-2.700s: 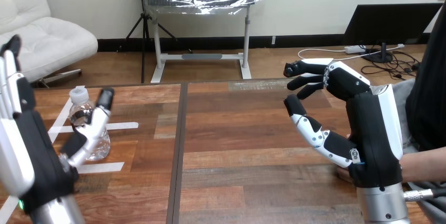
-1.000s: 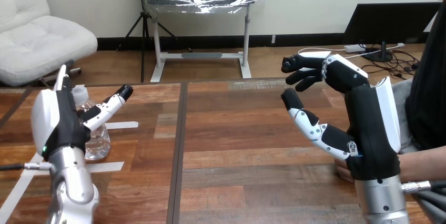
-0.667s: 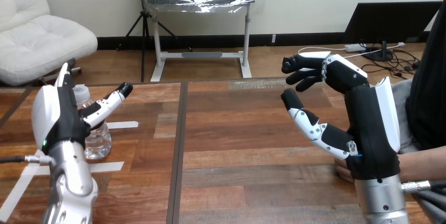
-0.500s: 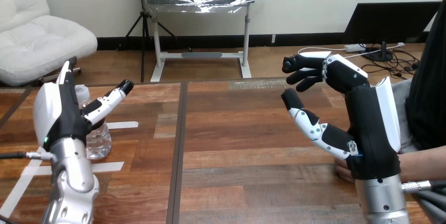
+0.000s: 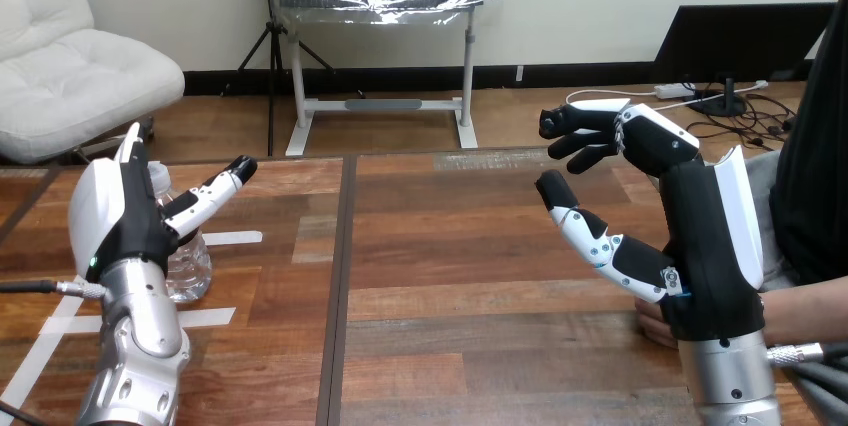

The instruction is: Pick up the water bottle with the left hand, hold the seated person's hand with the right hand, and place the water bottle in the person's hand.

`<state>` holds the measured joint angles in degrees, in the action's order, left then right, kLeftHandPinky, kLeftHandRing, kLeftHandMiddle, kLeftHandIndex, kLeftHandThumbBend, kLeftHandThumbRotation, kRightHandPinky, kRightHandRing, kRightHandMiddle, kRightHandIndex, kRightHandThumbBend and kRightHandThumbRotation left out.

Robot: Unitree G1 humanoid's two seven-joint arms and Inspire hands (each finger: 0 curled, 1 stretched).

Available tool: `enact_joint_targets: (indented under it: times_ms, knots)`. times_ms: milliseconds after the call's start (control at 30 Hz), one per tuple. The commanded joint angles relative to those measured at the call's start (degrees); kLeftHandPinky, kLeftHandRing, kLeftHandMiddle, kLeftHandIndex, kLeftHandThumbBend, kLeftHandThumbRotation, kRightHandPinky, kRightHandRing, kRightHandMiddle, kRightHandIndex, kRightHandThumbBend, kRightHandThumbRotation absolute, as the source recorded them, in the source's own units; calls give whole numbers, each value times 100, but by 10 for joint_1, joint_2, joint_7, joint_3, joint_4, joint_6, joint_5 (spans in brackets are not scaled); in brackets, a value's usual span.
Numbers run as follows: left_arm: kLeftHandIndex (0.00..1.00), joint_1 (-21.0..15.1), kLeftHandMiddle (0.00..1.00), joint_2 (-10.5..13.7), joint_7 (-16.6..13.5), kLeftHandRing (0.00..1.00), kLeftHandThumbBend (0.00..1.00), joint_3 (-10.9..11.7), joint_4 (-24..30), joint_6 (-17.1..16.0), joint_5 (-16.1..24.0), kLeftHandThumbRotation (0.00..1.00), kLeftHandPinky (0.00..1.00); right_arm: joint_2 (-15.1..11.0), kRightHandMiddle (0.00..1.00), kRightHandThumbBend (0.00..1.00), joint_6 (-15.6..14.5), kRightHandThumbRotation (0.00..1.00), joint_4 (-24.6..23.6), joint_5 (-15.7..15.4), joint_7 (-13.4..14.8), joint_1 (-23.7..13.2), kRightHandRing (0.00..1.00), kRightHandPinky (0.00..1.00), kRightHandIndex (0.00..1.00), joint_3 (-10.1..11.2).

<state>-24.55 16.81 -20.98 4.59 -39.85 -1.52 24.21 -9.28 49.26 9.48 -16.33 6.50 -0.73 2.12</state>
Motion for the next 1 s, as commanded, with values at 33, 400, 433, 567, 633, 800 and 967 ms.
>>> enact_joint_targets:
  times_ms: [33, 400, 433, 567, 633, 800, 967]
  knots:
    - [92, -51, 93, 19, -12, 89, 93, -10, -17, -1, -1, 61, 81, -7, 63, 45, -1, 3, -10, -5, 7, -36, 57, 46, 62, 7]
    - [93, -54, 93, 22, -17, 90, 93, -10, -41, -6, -17, 60, 82, -12, 64, 46, -11, 4, -16, -11, 5, -32, 57, 47, 62, 10]
    - [93, -53, 93, 22, -17, 90, 93, -11, -40, -5, -17, 60, 82, -12, 64, 46, -10, 4, -15, -12, 5, -33, 57, 47, 62, 10]
    - [93, -52, 93, 23, -20, 90, 93, -13, -41, -6, -16, 60, 82, -12, 64, 46, -13, 4, -17, -13, 5, -33, 57, 47, 61, 9]
    - [93, -52, 93, 23, -20, 90, 92, -14, -40, -4, -16, 60, 82, -12, 64, 46, -17, 4, -19, -13, 3, -32, 57, 47, 61, 9]
    - [92, -51, 92, 23, -22, 89, 92, -15, -39, -2, -17, 61, 81, -12, 63, 46, -15, 5, -17, -15, 5, -34, 58, 48, 60, 9]
    - [92, -51, 92, 24, -22, 89, 92, -15, -39, -1, -19, 61, 81, -13, 63, 46, -17, 5, -18, -19, 5, -34, 57, 48, 59, 10]
